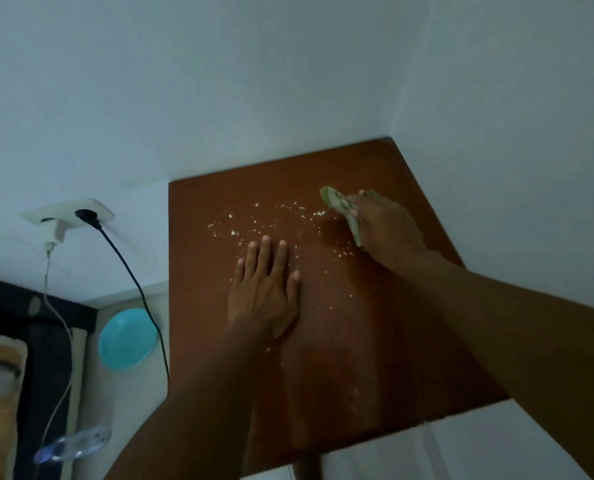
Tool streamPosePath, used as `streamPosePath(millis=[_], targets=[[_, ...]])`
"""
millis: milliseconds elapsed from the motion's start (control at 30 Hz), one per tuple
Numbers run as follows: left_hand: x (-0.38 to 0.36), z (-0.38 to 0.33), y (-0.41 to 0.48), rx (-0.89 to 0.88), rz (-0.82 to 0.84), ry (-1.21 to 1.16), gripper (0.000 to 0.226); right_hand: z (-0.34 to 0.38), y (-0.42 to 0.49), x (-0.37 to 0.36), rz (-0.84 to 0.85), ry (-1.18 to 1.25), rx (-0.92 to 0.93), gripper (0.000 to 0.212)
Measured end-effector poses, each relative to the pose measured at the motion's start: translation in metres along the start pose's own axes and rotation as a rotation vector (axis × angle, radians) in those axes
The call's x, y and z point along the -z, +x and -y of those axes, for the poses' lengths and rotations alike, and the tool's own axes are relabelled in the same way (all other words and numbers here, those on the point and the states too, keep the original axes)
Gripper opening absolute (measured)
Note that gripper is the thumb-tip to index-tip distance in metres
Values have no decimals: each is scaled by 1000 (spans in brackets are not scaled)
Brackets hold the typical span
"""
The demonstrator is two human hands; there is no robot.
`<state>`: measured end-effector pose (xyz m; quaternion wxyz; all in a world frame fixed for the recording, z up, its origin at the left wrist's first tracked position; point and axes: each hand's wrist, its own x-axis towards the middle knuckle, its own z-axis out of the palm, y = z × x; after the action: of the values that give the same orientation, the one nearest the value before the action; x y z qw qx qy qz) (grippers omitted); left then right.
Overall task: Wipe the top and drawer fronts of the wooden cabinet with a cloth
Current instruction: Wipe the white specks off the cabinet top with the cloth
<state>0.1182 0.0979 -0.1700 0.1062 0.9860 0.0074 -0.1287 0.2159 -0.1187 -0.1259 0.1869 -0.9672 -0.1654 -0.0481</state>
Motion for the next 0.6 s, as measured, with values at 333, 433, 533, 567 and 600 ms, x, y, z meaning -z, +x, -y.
streamPosePath(millis=[333, 433, 533, 567, 600], targets=[[21, 51, 82, -77, -8, 3, 65, 3, 135, -61, 297, -135, -3, 56], [15, 55, 85, -94, -55, 7, 64, 0, 133, -77, 365, -201, 36, 57], [10, 57, 85, -104, -75, 9, 65, -5, 126, -95, 321, -281, 41, 60], [9, 58, 85, -107, -82, 5, 65, -5, 126, -97, 308, -296, 43, 61], [9, 59, 85, -111, -84, 2, 66, -5, 126, -97, 308, -299, 46, 62]])
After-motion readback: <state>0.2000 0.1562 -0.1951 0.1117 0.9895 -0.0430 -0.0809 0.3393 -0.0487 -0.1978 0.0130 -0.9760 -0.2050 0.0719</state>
